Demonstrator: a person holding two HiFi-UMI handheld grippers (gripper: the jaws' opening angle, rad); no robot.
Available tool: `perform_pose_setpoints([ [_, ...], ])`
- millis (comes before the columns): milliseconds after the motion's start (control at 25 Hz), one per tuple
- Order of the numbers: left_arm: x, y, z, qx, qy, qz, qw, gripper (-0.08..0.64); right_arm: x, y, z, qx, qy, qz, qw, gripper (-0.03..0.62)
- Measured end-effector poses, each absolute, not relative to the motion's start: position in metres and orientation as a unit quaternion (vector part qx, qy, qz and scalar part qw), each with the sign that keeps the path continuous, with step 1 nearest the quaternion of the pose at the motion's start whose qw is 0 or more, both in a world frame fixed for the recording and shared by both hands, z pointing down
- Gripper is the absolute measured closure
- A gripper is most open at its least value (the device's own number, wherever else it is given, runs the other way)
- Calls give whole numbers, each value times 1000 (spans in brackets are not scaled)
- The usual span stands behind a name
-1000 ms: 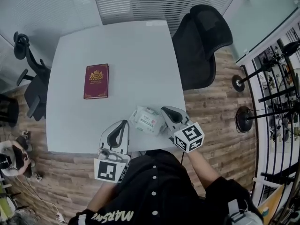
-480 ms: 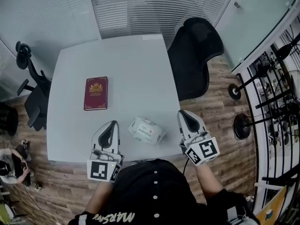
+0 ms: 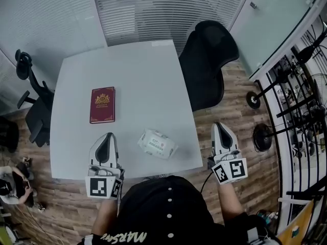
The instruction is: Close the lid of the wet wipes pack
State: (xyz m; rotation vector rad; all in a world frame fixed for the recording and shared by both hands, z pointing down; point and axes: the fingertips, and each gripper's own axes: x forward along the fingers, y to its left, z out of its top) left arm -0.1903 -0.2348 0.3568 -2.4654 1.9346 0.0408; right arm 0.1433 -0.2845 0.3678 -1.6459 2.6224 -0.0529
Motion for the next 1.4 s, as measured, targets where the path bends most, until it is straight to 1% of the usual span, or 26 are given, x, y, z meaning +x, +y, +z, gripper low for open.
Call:
perform_pose_setpoints([
  [200, -199, -231, 356, -778, 628, 9, 7, 552, 150, -279, 360, -543, 839, -2, 35, 554],
  [520, -197, -229, 354, -780, 626, 8, 13, 552, 138, -279, 362, -535, 844, 1, 31, 554],
  [1080, -188, -230, 351, -786, 617, 3, 18, 552, 122, -278, 361, -524, 851, 40, -6, 554],
  [1400, -185, -230, 351, -789, 614, 2, 24, 552, 115, -278, 359, -517, 854, 45, -8, 554],
])
